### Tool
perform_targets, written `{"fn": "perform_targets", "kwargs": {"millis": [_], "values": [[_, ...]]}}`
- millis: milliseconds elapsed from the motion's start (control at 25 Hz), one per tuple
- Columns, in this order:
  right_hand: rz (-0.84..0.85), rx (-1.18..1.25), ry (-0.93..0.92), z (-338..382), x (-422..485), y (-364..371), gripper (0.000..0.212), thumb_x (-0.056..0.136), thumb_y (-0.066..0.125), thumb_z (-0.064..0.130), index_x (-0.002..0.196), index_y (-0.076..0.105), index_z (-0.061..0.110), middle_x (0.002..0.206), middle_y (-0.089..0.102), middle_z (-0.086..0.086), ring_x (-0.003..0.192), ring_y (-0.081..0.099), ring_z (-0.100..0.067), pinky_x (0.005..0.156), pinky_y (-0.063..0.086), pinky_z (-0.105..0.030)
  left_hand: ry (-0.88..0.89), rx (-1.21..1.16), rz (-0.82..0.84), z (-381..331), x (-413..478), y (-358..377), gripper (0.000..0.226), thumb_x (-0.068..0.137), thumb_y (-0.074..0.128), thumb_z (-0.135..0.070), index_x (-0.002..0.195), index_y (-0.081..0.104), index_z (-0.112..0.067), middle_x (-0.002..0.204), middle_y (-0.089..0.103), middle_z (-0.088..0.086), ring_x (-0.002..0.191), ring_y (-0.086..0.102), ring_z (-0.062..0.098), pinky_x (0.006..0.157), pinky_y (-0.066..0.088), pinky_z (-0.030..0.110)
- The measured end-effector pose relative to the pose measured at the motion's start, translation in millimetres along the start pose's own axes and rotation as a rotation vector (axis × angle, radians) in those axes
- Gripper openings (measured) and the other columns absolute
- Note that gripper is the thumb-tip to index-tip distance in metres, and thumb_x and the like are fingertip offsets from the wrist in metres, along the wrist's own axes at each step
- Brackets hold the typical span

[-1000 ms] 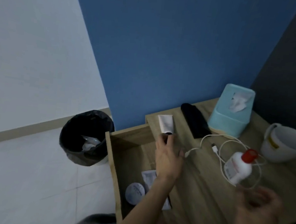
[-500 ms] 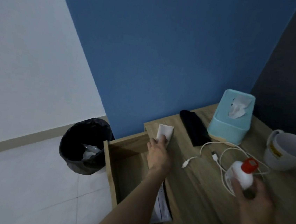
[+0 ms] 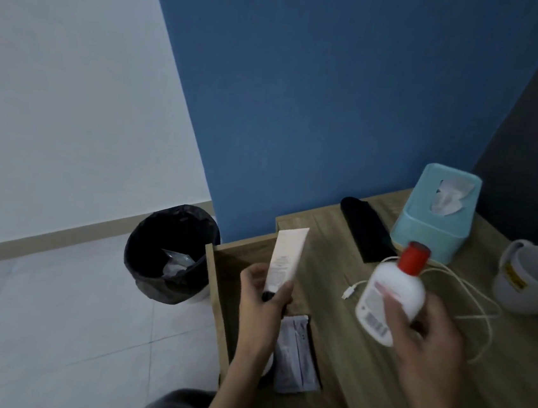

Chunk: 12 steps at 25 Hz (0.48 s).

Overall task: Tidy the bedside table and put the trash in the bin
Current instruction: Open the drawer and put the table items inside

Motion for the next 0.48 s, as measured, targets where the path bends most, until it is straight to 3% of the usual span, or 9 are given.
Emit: {"fn": "perform_targets", "kwargs": {"millis": [120, 200, 320, 480], "values": [[0.169, 0.008, -0.043, 15, -5, 28, 0.036, 0.075, 0.064, 0.051, 0.098, 0.061, 0.024, 0.09, 0.069, 0.005, 0.076, 0.066, -0.008, 0.06, 0.055, -0.031, -0.088, -0.108, 0.027, -13, -19, -16, 0.046, 0.086, 0.063, -0.012, 0.126, 0.043, -0.025, 0.115, 0.059, -0.004, 0.102, 0.063, 0.022, 0.061, 0.052, 0.019], [0.29, -0.026, -0.047, 20, -10, 49, 0.031, 0.078, 0.065, 0.041, 0.104, 0.06, 0.024, 0.094, 0.067, 0.004, 0.08, 0.064, -0.006, 0.059, 0.054, -0.028, -0.112, -0.106, 0.044, -13, -27, -27, 0.039, 0.086, 0.063, -0.011, 0.121, 0.051, -0.025, 0.112, 0.063, -0.006, 0.1, 0.064, 0.013, 0.068, 0.056, 0.02], [0.396, -0.048, -0.031, 20, -17, 69, 0.034, 0.083, 0.063, 0.028, 0.115, 0.057, 0.019, 0.101, 0.063, -0.001, 0.085, 0.062, -0.007, 0.06, 0.05, -0.022, -0.114, -0.106, 0.013, -8, -34, -35, 0.042, 0.085, 0.064, -0.01, 0.125, 0.051, -0.016, 0.114, 0.064, -0.003, 0.103, 0.064, 0.013, 0.075, 0.057, 0.021], [0.444, -0.029, -0.051, 23, -19, 80, 0.032, 0.083, 0.064, 0.026, 0.113, 0.059, 0.016, 0.096, 0.065, -0.003, 0.083, 0.063, -0.01, 0.058, 0.048, -0.022, -0.138, -0.156, -0.076, -13, -48, -43, 0.038, 0.085, 0.063, -0.007, 0.106, 0.04, -0.028, 0.096, 0.056, -0.012, 0.073, 0.067, -0.001, 0.061, 0.055, 0.015]]}}
Point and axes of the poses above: each hand's wrist, its own x-axis towards the middle knuckle, its own y-axis out of the palm, z = x × y, the point moved 1 cm from there along x, towards the middle knuckle
